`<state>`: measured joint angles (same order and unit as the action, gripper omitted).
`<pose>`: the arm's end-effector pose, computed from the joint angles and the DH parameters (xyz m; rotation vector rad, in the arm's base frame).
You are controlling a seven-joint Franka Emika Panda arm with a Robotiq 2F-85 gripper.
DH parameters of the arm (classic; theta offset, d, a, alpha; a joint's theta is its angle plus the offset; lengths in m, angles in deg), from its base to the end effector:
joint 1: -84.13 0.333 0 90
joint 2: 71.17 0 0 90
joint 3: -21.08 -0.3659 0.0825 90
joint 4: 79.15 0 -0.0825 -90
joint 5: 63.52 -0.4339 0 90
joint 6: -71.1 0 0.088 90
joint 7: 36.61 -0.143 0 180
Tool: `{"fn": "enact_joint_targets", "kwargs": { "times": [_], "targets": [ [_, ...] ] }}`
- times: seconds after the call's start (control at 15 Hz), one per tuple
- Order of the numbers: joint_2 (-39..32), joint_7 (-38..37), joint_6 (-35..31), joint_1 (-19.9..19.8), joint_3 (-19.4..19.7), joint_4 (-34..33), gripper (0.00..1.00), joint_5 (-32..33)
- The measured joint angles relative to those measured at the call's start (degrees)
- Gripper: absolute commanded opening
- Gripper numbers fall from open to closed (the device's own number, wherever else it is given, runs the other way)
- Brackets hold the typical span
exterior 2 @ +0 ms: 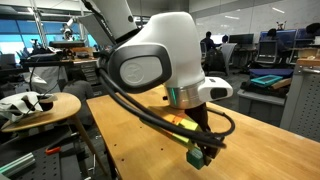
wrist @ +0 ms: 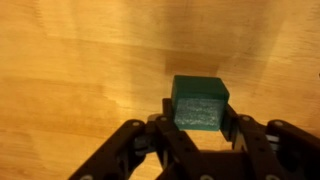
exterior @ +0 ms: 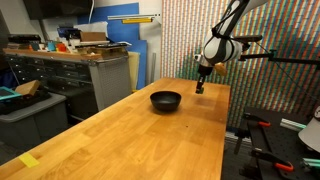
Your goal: Put the green block in the black bowl
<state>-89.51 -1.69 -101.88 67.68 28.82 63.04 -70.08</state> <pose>0.4811 -0.2292 0.1539 3.0034 0.1302 0.2804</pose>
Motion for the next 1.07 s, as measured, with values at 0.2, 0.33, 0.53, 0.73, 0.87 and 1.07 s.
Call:
{"fn": "enact_joint_targets", "kwargs": {
  "times": [0.2,0.33,0.53,0.73,0.87,1.07],
  "targets": [
    [3.1,-6.5,3.2,2.1,1.3,-1.0,0.21,7.2],
    [5.1,-9.9,5.6,3.6,1.3,-2.4,0.21,10.1],
    [7.3,-13.9,9.0,6.1,0.8,-5.1,0.21,12.2],
    [8.3,-16.8,12.0,8.5,-0.6,-7.7,0.21,12.5],
    [8.2,-18.5,13.2,9.8,-1.7,-8.9,0.21,12.5],
    [7.5,-20.8,13.7,11.2,-3.2,-9.4,0.21,12.5]
  ]
}}
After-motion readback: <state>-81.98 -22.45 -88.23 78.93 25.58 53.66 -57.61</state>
